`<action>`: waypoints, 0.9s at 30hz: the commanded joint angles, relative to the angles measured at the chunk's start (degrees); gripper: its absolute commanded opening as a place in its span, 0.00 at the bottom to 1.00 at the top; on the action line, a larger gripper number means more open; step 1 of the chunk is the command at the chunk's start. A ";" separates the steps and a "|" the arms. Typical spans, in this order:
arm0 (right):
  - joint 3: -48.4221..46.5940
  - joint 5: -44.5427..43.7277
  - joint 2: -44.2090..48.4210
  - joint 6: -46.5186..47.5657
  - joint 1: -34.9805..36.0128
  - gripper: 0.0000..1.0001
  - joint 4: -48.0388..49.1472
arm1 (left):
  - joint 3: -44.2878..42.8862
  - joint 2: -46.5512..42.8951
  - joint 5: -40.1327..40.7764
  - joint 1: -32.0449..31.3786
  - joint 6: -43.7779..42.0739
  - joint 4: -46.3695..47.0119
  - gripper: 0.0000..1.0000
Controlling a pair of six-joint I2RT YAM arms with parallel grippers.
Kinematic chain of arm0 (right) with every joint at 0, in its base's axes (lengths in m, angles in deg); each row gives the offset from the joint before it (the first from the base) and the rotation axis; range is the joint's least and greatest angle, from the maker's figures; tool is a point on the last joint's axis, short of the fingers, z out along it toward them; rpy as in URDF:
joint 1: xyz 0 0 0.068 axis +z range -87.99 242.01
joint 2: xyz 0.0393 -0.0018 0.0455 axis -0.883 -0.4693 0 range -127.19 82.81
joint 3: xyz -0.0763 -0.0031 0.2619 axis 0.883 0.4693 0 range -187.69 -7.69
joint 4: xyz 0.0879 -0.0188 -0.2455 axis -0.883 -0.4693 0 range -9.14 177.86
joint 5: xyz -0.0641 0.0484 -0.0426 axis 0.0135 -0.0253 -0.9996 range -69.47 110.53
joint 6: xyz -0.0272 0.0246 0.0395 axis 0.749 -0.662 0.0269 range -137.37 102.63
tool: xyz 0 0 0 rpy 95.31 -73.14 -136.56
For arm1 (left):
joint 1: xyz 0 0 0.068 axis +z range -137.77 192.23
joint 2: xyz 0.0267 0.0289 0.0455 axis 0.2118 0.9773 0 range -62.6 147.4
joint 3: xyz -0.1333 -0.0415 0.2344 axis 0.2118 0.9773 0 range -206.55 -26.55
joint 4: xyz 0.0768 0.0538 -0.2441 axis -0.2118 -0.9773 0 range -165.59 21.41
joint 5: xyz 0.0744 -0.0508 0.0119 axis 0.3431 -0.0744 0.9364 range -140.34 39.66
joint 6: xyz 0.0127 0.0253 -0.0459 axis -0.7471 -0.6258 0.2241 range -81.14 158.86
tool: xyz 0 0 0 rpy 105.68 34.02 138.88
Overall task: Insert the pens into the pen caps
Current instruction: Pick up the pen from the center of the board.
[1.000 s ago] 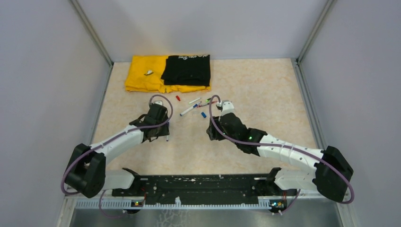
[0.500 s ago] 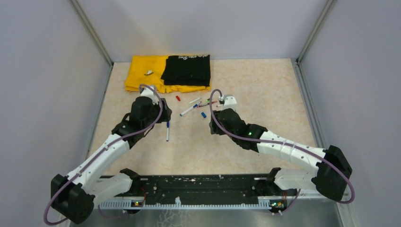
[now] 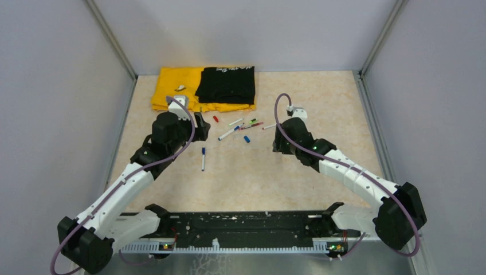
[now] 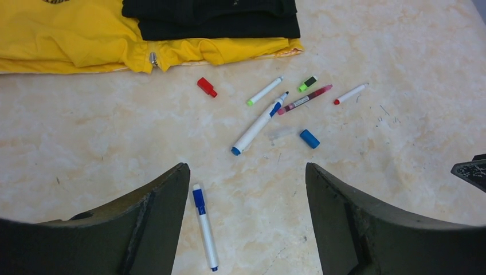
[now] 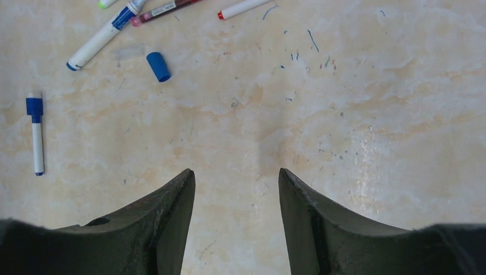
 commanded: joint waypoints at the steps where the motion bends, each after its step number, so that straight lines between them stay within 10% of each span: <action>1: -3.10 3.44 2.33 -0.67 -2.15 0.55 -1.72 | -0.76 0.94 -4.31 0.28 -2.97 4.29 0.79; 27: 5.20 21.63 9.49 0.33 -3.00 0.51 3.20 | -42.97 54.64 -23.30 1.97 -31.79 -14.38 0.64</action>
